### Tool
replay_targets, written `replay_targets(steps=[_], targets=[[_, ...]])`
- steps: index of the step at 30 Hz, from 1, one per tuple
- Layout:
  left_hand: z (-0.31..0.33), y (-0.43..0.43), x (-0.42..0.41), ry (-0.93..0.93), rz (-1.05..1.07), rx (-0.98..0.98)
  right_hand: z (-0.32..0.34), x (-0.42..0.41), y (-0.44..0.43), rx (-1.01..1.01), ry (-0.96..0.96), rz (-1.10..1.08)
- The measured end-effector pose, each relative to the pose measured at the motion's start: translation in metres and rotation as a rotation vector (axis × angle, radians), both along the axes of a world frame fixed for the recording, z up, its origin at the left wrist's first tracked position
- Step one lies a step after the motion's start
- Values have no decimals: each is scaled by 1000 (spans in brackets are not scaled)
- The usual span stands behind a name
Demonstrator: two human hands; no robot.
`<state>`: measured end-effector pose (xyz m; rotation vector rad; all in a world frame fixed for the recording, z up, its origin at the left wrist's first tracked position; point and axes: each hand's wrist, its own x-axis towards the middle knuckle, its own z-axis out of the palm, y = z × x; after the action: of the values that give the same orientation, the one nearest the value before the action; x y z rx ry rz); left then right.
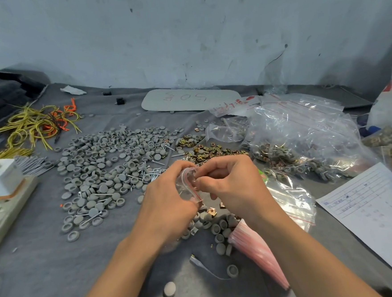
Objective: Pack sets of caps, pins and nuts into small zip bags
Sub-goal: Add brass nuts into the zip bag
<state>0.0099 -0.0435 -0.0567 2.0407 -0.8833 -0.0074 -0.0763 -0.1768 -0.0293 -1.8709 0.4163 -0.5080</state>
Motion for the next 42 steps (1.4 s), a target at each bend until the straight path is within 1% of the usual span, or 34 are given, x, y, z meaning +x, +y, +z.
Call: replay_targets(steps=[3,6,8,11,13,18,21,23,26,29,31,34,36,39,42], targets=[[3,2,1,31,-3,-19,2,-1,-3,20,-22,-54],[5,5,3,43,-19,-76,4,-5,-14,-35,-3,-179],[4,9,4,86,-26,-125,3,-9,-21,-192,137,-175],[0,11,6,165,-33,-175,-6,-12,-18,-498,435,-42],[-2,8,10,198,-30,-207,-13,-13,-11,-589,523,10],[-1,2,13,234,-9,-236,-18,-8,0,-740,591,93],[-2,1,12,214,-4,-226,-17,-8,-1,-756,607,101],[-4,1,11,197,-7,-216,-16,-9,-3,-746,583,71],[-4,3,10,174,7,-187,-17,-13,-9,-686,546,14],[-3,4,7,148,6,-145,-20,-14,-13,-533,443,-46],[-2,3,5,99,13,-131,-17,-13,-15,-362,358,-59],[-1,2,1,54,48,-122,-9,-13,-16,-2,209,-16],[-2,0,-2,24,89,-105,-6,-14,-18,193,121,-4],[-2,-2,-8,-146,81,-71,-5,-14,-20,389,47,8],[-2,0,-11,-353,-31,-72,-5,-13,-22,478,18,10]])
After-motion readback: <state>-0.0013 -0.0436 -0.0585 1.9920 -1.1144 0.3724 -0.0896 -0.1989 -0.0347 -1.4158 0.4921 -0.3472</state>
